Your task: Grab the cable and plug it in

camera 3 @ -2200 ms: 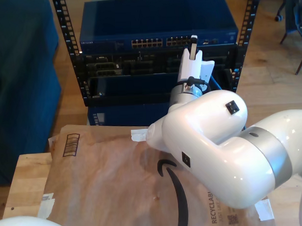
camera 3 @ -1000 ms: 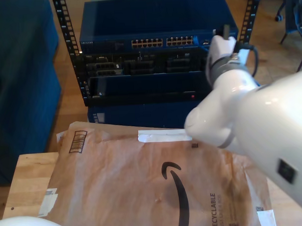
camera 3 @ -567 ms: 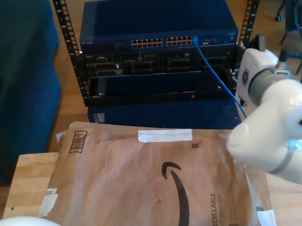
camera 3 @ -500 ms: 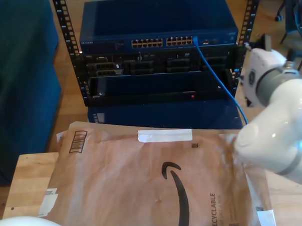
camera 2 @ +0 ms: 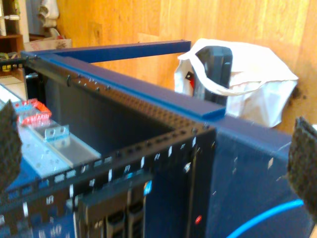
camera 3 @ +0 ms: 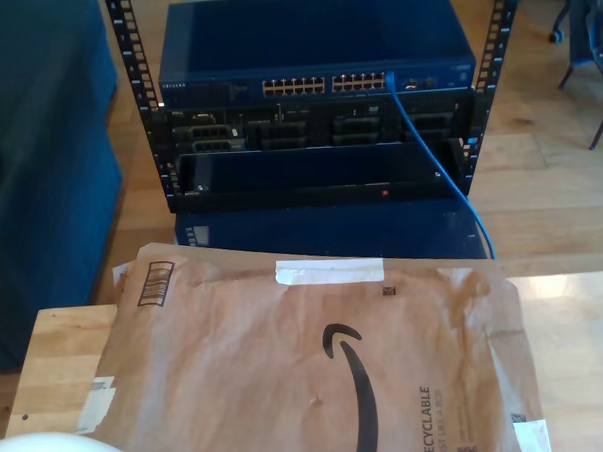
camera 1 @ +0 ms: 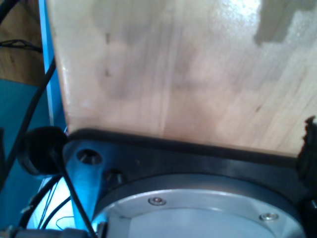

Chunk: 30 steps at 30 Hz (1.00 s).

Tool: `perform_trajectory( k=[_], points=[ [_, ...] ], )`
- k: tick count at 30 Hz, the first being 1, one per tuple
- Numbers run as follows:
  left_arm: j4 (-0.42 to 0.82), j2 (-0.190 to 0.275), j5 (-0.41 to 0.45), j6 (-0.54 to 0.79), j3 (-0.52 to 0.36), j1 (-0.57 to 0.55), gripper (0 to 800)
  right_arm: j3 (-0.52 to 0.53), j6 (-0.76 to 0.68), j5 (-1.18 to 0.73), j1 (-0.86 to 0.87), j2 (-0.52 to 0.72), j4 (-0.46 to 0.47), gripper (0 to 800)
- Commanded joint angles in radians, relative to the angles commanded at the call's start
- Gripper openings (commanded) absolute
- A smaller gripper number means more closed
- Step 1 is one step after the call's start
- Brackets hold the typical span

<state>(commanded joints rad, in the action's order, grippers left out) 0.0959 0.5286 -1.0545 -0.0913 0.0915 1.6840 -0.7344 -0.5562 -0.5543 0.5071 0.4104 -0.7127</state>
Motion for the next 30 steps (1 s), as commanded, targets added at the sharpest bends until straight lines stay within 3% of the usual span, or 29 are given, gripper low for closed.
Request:
perform_trajectory(
  k=[3, 9, 14, 20, 25, 30],
  points=[
    [0.000, 0.000, 0.000, -0.002, 0.000, 0.000, 800, -0.029, 0.035, -0.115, 0.144, -0.003, 0.063, 793],
    [0.000, 0.000, 0.000, 0.000, 0.000, 0.000, 800, -0.054, 0.035, -0.454, 0.351, 0.021, 0.417, 793],
    [0.000, 0.002, 0.000, -0.002, 0.000, 0.000, 800, -0.041, 0.084, -0.657, 0.522, 0.040, 0.626, 793],
    [0.000, 0.002, 0.000, 0.000, 0.000, 0.000, 800, 0.037, 0.253, -0.723, 0.709, 0.051, 0.661, 794],
    [0.000, 0.000, 0.000, 0.000, 0.000, 0.000, 800, 0.207, 0.390, -0.730, 0.812, 0.157, 0.723, 794],
    [0.000, 0.000, 0.000, 0.000, -0.002, 0.000, 800, 0.382, 0.500, -0.723, 0.876, 0.273, 0.727, 794]
  ],
)
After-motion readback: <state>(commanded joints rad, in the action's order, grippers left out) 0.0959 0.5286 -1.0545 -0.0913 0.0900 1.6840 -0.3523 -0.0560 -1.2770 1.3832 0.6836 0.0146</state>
